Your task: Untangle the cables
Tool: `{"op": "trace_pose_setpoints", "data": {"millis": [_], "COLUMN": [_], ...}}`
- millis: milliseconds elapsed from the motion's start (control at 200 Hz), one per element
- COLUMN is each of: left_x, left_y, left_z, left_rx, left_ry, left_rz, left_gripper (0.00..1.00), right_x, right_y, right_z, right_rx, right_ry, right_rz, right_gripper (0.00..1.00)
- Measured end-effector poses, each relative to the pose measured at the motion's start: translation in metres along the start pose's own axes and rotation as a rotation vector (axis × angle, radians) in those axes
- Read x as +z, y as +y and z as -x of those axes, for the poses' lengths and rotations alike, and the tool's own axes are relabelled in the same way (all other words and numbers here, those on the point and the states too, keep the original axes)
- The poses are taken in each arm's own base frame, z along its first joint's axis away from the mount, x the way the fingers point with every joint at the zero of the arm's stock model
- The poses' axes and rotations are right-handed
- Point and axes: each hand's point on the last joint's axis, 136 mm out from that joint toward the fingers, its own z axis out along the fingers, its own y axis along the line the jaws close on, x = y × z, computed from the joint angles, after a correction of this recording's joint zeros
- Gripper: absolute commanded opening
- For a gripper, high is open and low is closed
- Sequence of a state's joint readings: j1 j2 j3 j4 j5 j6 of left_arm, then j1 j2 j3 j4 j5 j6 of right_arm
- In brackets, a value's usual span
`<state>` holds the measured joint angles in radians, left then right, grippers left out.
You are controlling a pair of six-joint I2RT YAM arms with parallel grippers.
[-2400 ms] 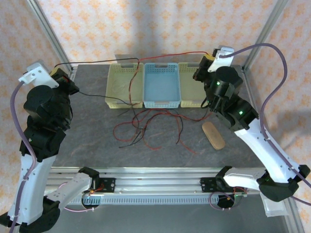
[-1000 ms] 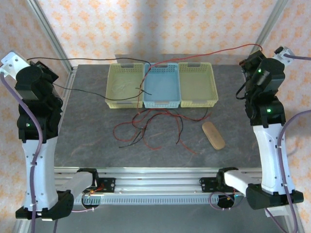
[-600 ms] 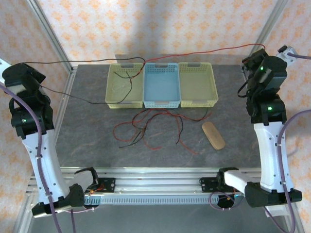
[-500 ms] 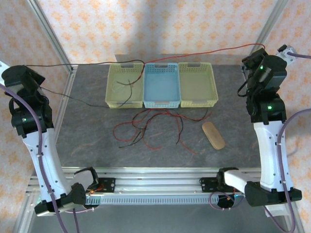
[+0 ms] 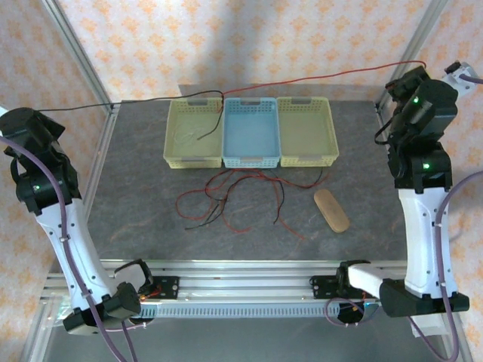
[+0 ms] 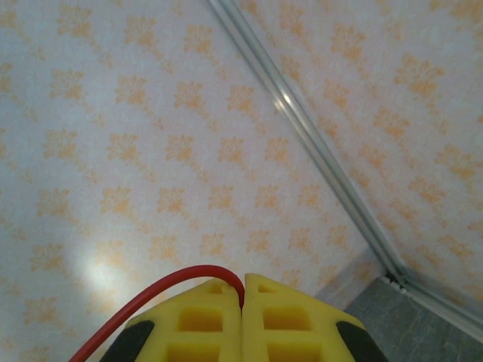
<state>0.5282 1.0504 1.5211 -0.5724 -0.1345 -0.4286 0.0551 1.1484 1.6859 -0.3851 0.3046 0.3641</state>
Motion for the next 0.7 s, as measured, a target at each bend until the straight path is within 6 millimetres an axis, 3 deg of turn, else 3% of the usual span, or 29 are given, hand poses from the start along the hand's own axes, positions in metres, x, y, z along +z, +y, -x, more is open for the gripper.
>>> {"op": "trace_pose_setpoints", "data": {"millis": [436,701], "left_x": [0.033,0.039], "left_y": [0.018,0.022], "left_z": [-0.019,-0.025], "left_rx": [-0.008,-0.021], "left_ry": [0.062,0.075], "left_rz": [0.073,0.084], "left_gripper": [0.00,0.00], "right_x": [0.001,0.015], "right_y": [-0.038,-0.053], "right_z": [0.027,0.024], "right_rx": [-0.079,-0.055], "right_ry": [-0.108,-0.072], "right_rz": [-0.190,-0.195], "right_gripper": [0.00,0.00]}}
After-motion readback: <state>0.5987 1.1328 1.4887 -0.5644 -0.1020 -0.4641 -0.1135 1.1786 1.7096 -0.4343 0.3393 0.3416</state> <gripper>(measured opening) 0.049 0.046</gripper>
